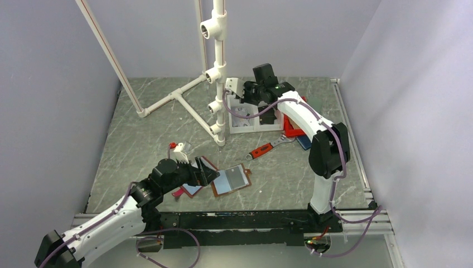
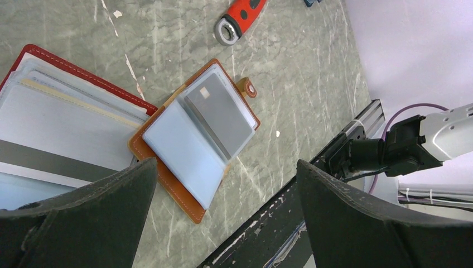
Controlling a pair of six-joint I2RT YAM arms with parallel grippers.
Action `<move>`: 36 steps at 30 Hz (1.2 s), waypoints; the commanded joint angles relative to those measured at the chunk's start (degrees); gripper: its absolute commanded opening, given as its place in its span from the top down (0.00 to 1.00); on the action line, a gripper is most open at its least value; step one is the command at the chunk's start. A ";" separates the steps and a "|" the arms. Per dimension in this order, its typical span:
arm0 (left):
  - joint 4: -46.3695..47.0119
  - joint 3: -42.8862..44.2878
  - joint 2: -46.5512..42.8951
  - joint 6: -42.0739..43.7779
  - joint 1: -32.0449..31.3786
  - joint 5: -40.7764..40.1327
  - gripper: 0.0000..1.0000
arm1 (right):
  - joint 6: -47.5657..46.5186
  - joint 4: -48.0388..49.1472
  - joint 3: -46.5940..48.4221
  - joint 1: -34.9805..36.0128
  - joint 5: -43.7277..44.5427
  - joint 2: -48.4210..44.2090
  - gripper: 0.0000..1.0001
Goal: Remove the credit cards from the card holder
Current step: Place the credit card in the storage box.
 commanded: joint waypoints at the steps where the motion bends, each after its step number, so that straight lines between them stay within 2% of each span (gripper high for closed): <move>1: 0.84 0.39 0.03 -0.07 -0.04 -0.69 0.01 | 2.40 4.80 -2.48 0.21 3.00 1.28 1.00; 13: 1.07 -0.13 0.25 -0.66 0.01 -0.34 0.00 | 8.88 16.37 -10.56 0.08 4.54 1.93 1.00; 22: 2.85 -0.26 1.75 -1.31 -0.03 0.37 0.00 | 9.13 22.23 -11.15 0.23 9.21 6.10 0.98; 25: 2.17 0.01 1.76 -1.31 0.01 0.33 0.01 | 8.21 20.09 -11.21 0.71 8.07 6.84 0.89; 28: 1.28 0.22 1.01 -1.24 0.00 0.13 0.00 | 6.95 17.78 -13.34 0.98 5.02 5.39 0.74; 30: 1.19 0.06 0.48 -1.29 -0.03 -0.02 0.01 | 6.75 16.89 -15.11 0.91 3.64 3.86 0.67; 32: 1.51 -0.20 0.27 -1.37 -0.04 0.01 0.00 | 7.08 15.83 -16.57 0.90 2.62 1.92 0.62; 36: 2.26 -0.18 0.81 -1.69 0.01 0.73 0.01 | 8.89 13.11 -18.65 0.77 -1.03 -2.55 0.62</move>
